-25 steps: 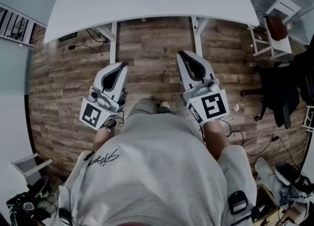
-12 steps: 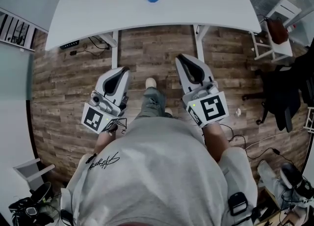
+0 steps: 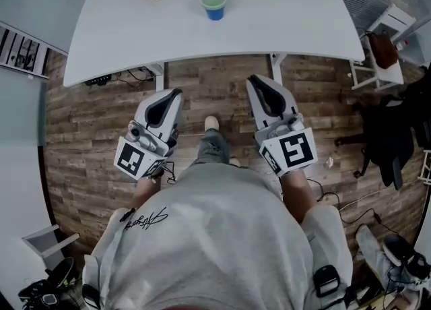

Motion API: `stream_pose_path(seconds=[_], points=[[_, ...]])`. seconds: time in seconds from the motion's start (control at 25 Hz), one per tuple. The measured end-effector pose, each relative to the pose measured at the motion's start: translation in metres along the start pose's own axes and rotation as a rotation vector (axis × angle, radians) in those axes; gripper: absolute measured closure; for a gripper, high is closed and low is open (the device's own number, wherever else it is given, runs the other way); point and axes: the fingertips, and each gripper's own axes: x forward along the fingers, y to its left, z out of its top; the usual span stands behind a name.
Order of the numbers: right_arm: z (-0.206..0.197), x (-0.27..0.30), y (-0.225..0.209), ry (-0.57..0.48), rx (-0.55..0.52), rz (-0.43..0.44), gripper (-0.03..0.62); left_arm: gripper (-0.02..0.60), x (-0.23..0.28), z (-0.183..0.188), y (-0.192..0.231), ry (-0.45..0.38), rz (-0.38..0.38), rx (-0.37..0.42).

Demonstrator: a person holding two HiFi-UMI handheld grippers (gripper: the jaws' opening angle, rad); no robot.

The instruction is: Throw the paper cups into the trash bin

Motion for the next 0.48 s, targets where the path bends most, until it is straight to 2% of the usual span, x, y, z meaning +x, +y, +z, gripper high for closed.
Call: stream_pose_path(seconds=[0.48], points=[[0.001, 0.063, -0.044, 0.0, -0.007, -0.024, 0.583, 0.578, 0.046, -0.02, 0.07, -0.002, -0.008, -0.019]])
